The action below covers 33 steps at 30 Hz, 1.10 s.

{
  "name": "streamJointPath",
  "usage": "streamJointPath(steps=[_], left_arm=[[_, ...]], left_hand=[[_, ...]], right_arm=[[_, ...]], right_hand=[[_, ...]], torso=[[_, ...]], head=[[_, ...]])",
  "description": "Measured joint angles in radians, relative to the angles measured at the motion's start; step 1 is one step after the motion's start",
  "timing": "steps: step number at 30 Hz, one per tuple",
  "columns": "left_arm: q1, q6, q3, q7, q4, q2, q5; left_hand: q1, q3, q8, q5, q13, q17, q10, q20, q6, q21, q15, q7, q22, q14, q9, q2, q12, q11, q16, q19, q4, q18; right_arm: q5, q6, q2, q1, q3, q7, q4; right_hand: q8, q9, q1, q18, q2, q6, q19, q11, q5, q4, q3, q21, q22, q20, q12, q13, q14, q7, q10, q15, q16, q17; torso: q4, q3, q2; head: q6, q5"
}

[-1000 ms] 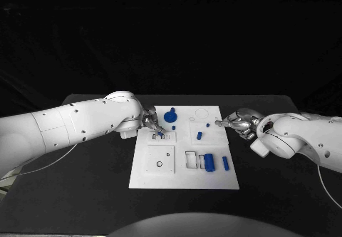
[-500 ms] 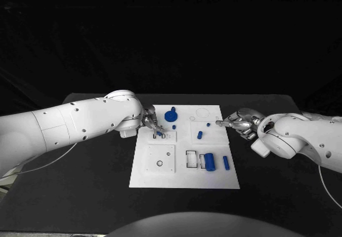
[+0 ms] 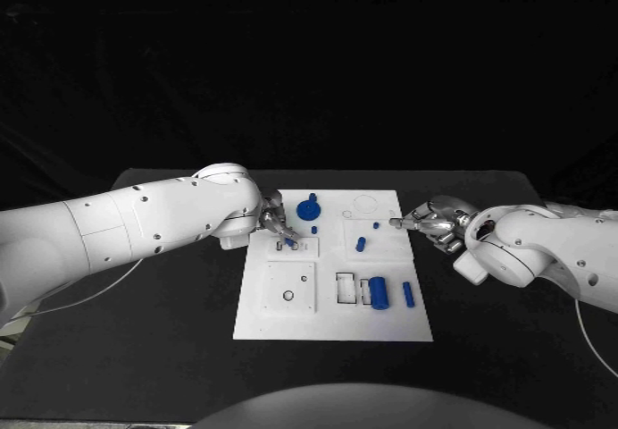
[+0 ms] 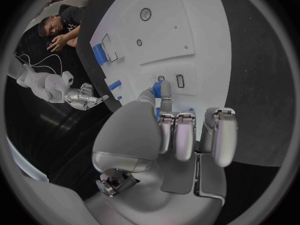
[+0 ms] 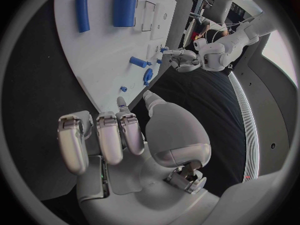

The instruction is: Assemble the parts on the task board

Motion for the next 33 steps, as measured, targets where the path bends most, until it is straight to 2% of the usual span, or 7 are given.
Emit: streamJointPath(steps=[6, 8, 33], left_arm=[[-0.004, -0.002, 0.0, 0.002, -0.011, 0.013, -0.001], [-0.005, -0.002, 0.0, 0.002, -0.013, 0.015, -0.001], [-0.013, 0.007, -0.001, 0.005, -0.038, 0.028, -0.012]], left_hand=[[0.0, 0.0, -0.002, -0.001, 0.0, 0.0, -0.002, 0.0, 0.0, 0.0, 0.0, 0.0, 0.0, 0.0, 0.0, 0.0, 0.0, -0.002, 0.0, 0.0, 0.0, 0.0], [0.0, 0.0, -0.002, -0.002, 0.0, 0.0, -0.004, 0.0, 0.0, 0.0, 0.0, 0.0, 0.0, 0.0, 0.0, 0.0, 0.0, -0.004, 0.0, 0.0, 0.0, 0.0], [0.004, 0.003, -0.001, 0.001, 0.001, 0.0, -0.006, 0.0, 0.0, 0.0, 0.0, 0.0, 0.0, 0.0, 0.001, -0.004, 0.0, -0.001, 0.0, 0.0, 0.003, 0.0]], right_arm=[[0.0, 0.0, 0.0, 0.0, 0.0, 0.0, 0.0], [0.0, 0.0, 0.0, 0.0, 0.0, 0.0, 0.0], [0.0, 0.0, -0.002, -0.001, 0.0, 0.0, 0.004]], right_hand=[[0.0, 0.0, 0.0, 0.0, 0.0, -0.001, 0.0, 0.0, 0.0, 0.0, 0.0, 0.0, 0.0, 0.0, 0.0, 0.0, 0.0, 0.001, 0.0, 0.0, 0.0, 0.0], [0.0, 0.001, 0.0, 0.0, 0.0, -0.004, 0.0, 0.007, 0.0, 0.0, 0.0, 0.0, 0.0, 0.0, 0.0, 0.0, 0.0, 0.003, 0.0, 0.0, 0.0, 0.0], [0.0, 0.001, 0.0, 0.0, 0.0, -0.003, 0.0, 0.007, 0.0, 0.0, 0.0, 0.0, 0.0, 0.0, 0.0, 0.0, 0.0, 0.003, 0.0, 0.0, 0.0, 0.0]], torso=[[-0.0001, 0.0, 0.0], [-0.0001, 0.0, 0.0], [0.0006, -0.0006, 0.0]], head=[[0.0, 0.0], [0.0, 0.0], [-0.008, -0.004]])
